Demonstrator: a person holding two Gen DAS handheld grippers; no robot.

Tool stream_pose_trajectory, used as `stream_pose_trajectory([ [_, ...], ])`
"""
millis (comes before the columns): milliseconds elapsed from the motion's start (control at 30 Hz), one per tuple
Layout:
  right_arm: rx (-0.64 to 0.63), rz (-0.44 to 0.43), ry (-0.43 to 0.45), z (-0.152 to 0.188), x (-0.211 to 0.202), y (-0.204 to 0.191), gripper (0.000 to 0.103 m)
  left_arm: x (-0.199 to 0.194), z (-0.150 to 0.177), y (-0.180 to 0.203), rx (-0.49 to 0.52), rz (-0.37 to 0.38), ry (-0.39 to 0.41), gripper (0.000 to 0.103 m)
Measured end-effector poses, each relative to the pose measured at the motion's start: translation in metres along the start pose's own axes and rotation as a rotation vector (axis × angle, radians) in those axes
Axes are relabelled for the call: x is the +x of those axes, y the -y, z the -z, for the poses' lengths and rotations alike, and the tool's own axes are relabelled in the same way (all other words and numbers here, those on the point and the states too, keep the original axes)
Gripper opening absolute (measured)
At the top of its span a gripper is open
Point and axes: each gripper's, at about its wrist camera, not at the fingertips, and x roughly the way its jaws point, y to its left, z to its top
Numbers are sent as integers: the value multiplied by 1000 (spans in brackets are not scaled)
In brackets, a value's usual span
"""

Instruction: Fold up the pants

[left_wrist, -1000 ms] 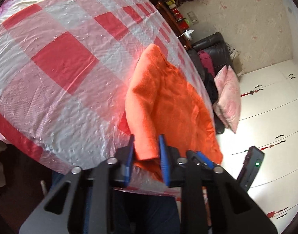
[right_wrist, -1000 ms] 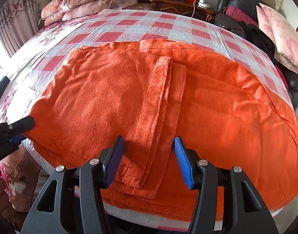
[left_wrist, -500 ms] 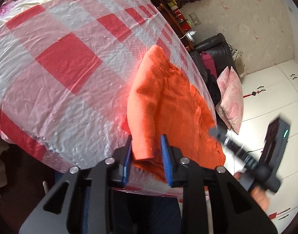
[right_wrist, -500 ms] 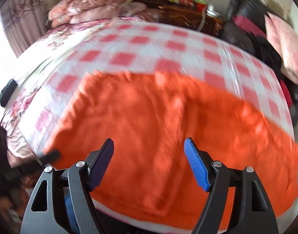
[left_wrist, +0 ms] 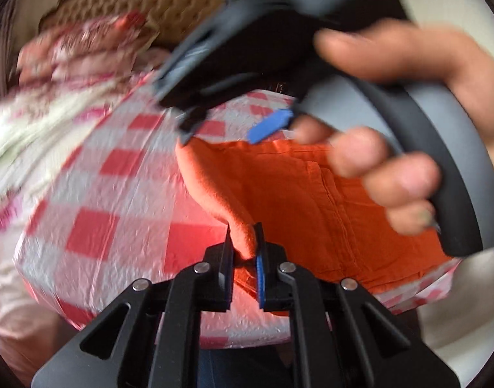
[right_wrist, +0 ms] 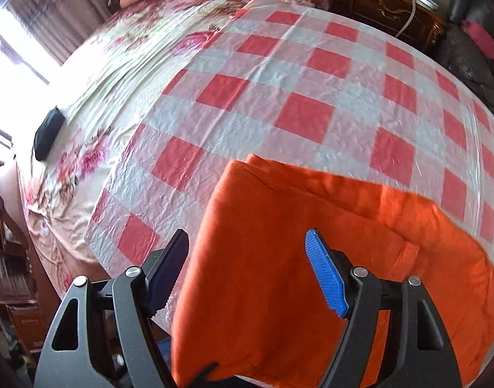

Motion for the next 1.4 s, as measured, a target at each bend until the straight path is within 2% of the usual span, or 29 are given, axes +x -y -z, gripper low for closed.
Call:
stream_pose_trajectory([
  [133,-61,25,-35,-10,11,-13,72,-1,-3,16,81,-26,28,10],
  [333,-122,87,-80,-16,34,-18,71,-1,-9,24,146,-45,56,10],
  [367,-122,82,-81,-15,36,-17,58,-1,-8,24,144,-41,55,10],
  [400,-119,78,-78,-14,37,-15,38,-1,-9,22,140,-38,55,10],
  [433,-106,77,-77,-12,38,-11,29,-2,-10,21,135,-37,57,10],
  [467,-91,67,-76,-12,38,-8,19,-3,-10,19,130,-35,59,10],
  [500,-69,54,-73,-13,37,-3,15,-3,-11,13,115,-31,60,10],
  [667,-14,-7,12,-30,16,-2,14,-15,-23,-18,48,-52,81,10],
  [733,3,-62,44,-38,6,-6,13,-24,-31,-27,39,-67,98,9],
  [767,17,-117,60,-43,0,-7,13,-30,-37,-29,46,-78,114,9],
  [867,52,-226,107,-52,-26,2,11,-49,-54,-21,93,-86,150,9],
  [1000,102,-303,190,-42,-80,48,11,-63,-72,24,216,-30,198,9],
  [1133,187,-346,254,-5,-127,120,11,-63,-73,106,376,72,232,9],
  [1233,256,-318,295,48,-152,185,11,-49,-55,172,504,138,230,9],
  [1300,305,-294,299,80,-155,221,11,-33,-33,216,594,169,213,9],
  [1400,394,-282,274,128,-134,278,11,-3,11,274,762,147,219,9],
])
